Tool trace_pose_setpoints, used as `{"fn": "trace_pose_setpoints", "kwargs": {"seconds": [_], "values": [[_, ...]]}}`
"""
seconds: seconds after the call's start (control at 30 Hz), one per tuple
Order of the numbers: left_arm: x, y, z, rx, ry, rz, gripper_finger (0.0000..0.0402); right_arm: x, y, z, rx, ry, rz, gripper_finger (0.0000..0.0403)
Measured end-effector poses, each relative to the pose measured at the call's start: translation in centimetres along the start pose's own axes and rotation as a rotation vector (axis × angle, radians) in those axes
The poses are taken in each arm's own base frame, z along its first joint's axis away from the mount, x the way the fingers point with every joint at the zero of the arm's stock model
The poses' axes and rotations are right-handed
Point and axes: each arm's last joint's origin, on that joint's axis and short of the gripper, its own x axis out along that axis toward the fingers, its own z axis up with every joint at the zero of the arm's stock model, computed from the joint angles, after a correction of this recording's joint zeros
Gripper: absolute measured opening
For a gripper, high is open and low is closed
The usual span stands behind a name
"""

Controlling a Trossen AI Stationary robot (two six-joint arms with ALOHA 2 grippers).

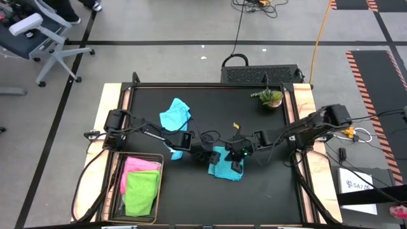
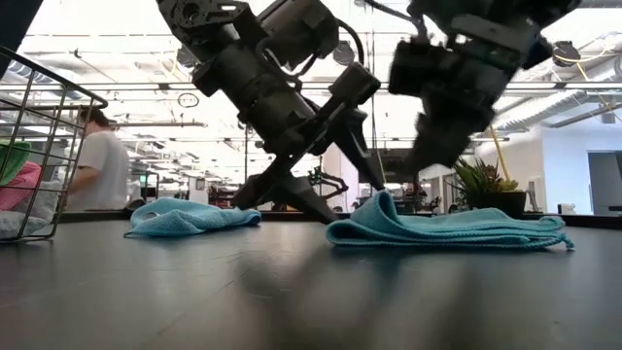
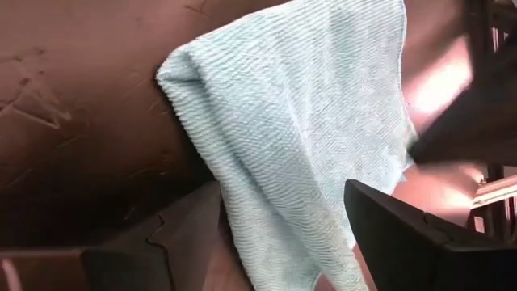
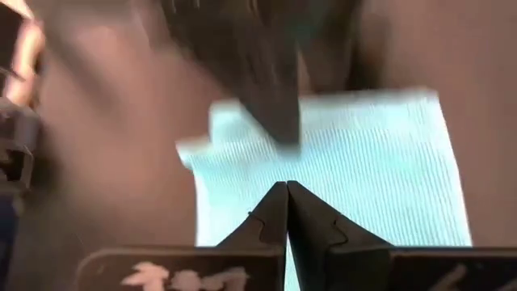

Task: Fold microfiber towels
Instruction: Put the right folded blue microfiber cloth into the wire basket

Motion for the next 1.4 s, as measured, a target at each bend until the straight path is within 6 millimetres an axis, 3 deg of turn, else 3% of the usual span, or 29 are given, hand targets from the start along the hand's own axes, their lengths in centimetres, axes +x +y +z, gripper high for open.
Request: {"fn": "trace_pose_setpoints", "kwargs": {"seconds": [0.13,0.47,0.87,1.4], "values": [[0.0,0.1,0.0,0.003,0.004,0.009,0.0266,-0.1,0.2,-1.4,0.022,0.111,-0.036,0.0000],[0.0,0.2,-0.1,0.003,0.012,0.015,0.0266,0.8,1.0,-2.9,0.010,0.198,-0.046,0.0000],[0.0,0.1,-0.1,0.006,0.016,0.014,0.0266,1.4,-0.2,-4.9,0.056,0.132,-0.041,0.0000],[-0.1,0.1,-0.1,0.011,0.017,0.013,0.0266,1.5,-1.4,-3.4,0.037,-0.015,-0.031,0.0000]]}}
